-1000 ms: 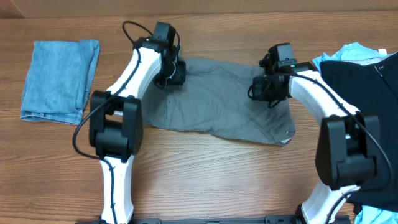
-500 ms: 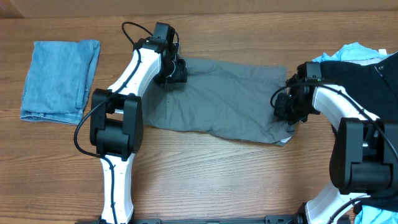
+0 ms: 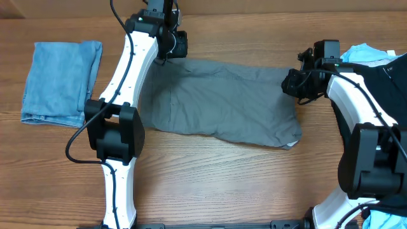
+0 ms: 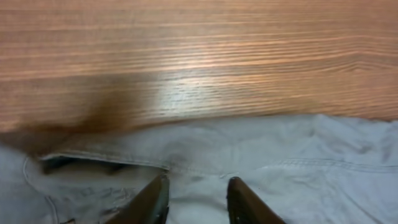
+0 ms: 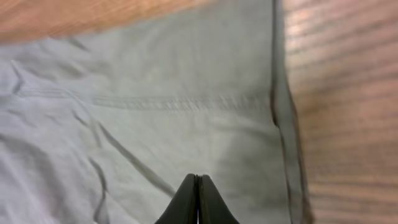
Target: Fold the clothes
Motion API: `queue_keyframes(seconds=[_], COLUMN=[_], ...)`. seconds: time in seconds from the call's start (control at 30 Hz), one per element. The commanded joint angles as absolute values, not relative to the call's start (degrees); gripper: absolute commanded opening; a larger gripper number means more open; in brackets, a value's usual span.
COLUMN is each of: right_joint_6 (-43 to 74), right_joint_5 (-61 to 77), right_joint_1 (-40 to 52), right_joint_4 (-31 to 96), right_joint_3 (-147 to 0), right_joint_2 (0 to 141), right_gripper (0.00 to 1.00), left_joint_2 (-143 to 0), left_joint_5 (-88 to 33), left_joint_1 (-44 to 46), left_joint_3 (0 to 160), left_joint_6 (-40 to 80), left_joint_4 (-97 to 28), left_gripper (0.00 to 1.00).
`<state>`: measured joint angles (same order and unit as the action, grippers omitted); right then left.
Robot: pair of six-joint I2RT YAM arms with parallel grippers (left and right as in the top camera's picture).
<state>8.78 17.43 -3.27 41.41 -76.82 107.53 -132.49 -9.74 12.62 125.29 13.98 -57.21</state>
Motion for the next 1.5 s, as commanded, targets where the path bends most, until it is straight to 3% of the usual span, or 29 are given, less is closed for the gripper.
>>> queue_keyframes(seconds=[0.0, 0.33, 0.4, 0.7, 0.87, 1.0, 1.07, 1.17, 1.33, 1.47], right_joint_6=[8.6, 8.6, 8.58, 8.6, 8.62, 8.62, 8.49, 3.29, -12.86, -21.17], right_joint_5=[18.52, 16.16, 16.12, 14.17, 14.22, 19.18, 27.9, 38.48, 43.99, 43.53], right_joint_1=[-3.11, -3.11, -3.11, -3.25, -3.36, -3.36, -3.33, -3.18, -0.6, 2.7], right_joint_4=[37.12, 27.77, 25.71, 25.15, 31.7, 46.44, 55.35, 63.9, 79.07, 82.39], right_joint_3=[-77.14, -77.1, -77.1, -77.3, -84.14, -95.81, -99.39, -99.68, -98.08, -95.04], right_joint_2=[107.31, 117.05, 120.64, 123.37, 121.25, 117.01, 114.69, 112.42, 112.25, 112.25], right_gripper=[0.04, 0.04, 0.04, 0.04, 0.05, 0.05, 0.04, 0.04, 0.04, 0.04], left_joint_2=[-135.46, -140.0, -140.38, -140.68, -139.15, -137.93, -137.88, -137.91, -137.99, -137.99], left_joint_5=[-8.34, -5.85, -4.99, -1.28, -1.26, -1.93, -6.04, -13.26, -19.57, -19.29], left_joint_1=[12.21, 9.78, 9.69, 9.69, 9.69, 9.78, 10.04, 10.55, 14.22, 18.94], left_joint_3=[122.63, 122.02, 122.02, 122.5, 134.82, 150.1, 154.26, 154.63, 150.43, 146.17], left_joint_6=[14.39, 14.39, 14.37, 13.61, 11.11, 12.43, 12.47, 12.45, 10.81, 10.24], left_joint_4=[-56.93, -57.98, -57.45, -53.32, -60.25, -73.95, -82.43, -91.46, -96.82, -96.82], left_gripper=[0.27, 0.23, 0.3, 0.36, 0.39, 0.4, 0.36, 0.04, 0.04, 0.04])
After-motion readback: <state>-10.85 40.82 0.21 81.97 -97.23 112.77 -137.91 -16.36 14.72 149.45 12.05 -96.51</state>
